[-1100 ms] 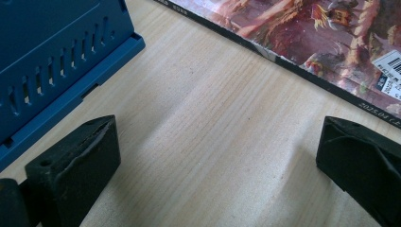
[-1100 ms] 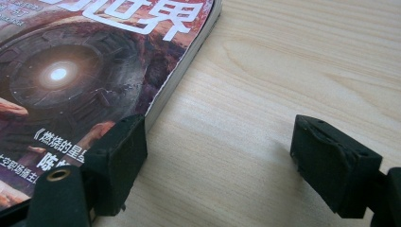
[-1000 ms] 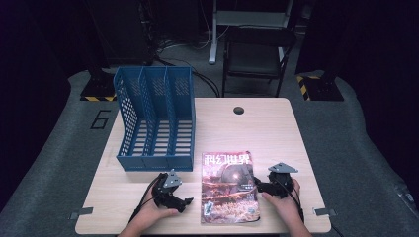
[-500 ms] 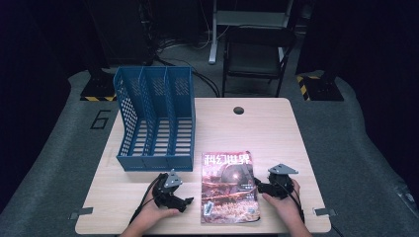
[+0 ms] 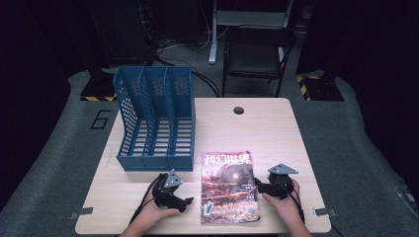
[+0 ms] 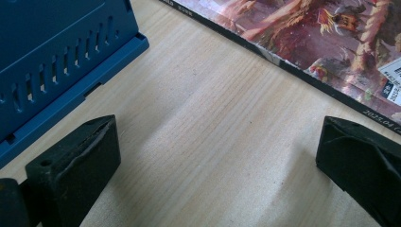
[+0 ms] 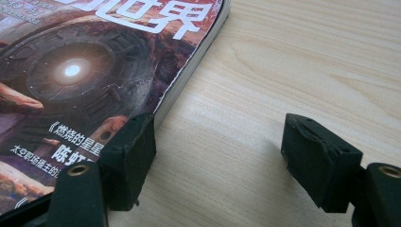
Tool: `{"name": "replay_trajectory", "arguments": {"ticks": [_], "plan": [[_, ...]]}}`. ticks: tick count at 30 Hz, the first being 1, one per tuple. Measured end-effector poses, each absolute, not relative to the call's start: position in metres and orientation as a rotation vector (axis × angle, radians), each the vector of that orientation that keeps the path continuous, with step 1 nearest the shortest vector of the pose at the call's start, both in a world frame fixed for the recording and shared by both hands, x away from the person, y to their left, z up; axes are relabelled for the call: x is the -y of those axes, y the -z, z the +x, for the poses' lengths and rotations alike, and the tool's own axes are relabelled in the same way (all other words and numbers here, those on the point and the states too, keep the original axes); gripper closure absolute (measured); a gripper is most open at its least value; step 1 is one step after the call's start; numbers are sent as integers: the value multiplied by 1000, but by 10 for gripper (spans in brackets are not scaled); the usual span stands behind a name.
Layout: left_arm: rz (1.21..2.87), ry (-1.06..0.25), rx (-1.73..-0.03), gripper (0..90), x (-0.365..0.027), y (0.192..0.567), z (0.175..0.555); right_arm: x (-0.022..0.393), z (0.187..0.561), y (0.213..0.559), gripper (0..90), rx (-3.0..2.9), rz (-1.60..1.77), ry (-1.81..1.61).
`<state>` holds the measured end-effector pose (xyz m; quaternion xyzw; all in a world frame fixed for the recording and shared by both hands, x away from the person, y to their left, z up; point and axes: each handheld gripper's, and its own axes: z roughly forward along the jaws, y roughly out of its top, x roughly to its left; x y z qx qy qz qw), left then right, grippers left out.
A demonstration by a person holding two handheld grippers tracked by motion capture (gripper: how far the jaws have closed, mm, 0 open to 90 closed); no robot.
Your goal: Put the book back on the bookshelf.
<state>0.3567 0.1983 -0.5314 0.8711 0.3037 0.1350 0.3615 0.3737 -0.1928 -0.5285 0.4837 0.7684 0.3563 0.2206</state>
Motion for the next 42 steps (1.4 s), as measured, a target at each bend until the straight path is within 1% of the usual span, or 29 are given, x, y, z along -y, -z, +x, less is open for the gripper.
{"name": "replay_trajectory", "arguments": {"ticks": [4, 6, 7, 8, 10, 11, 12, 14, 15, 16, 18, 20, 22, 26, 31, 35, 42], "plan": [[2240, -337, -796, 7, -198, 531, 356, 193, 373, 528, 276, -2125, 1346, -989], [2247, -324, -797, 19, -199, 530, 357, 193, 374, 527, 323, -2140, 1339, -970], [2239, -348, -802, 32, -199, 530, 357, 193, 373, 525, 355, -2150, 1345, -968], [2240, -344, -805, 52, -200, 528, 358, 192, 373, 524, 372, -2141, 1362, -969], [2226, -338, -823, 117, -202, 527, 358, 192, 372, 521, 395, -2159, 1365, -962], [2214, -336, -833, 130, -204, 527, 359, 192, 372, 520, 395, -2154, 1353, -970], [2212, -314, -846, 152, -205, 525, 360, 192, 372, 519, 397, -2153, 1342, -980], [2171, -273, -880, 168, -207, 524, 362, 192, 370, 516, 397, -2146, 1353, -982], [2165, -272, -882, 168, -207, 523, 362, 192, 370, 516, 397, -2146, 1353, -982], [2161, -270, -882, 201, -207, 522, 361, 192, 369, 514, 397, -2136, 1371, -1003], [2157, -289, -867, 212, -205, 521, 360, 193, 368, 513, 397, -2137, 1385, -1010], [2148, -266, -860, 238, -202, 517, 357, 194, 368, 511, 397, -2126, 1407, -1052], [2141, -258, -857, 243, -200, 515, 356, 193, 368, 511, 396, -2114, 1415, -1070], [2133, -181, -831, 246, -194, 512, 353, 191, 366, 509, 392, -2141, 1411, -1085], [2169, -167, -812, 256, -186, 511, 351, 187, 364, 506, 389, -2156, 1395, -1086], [2131, -154, -851, 262, -181, 510, 350, 183, 361, 504, 389, -2169, 1380, -1093], [2139, -119, -872, 274, -163, 511, 353, 175, 358, 503, 393, -2196, 1353, -1090]]}}
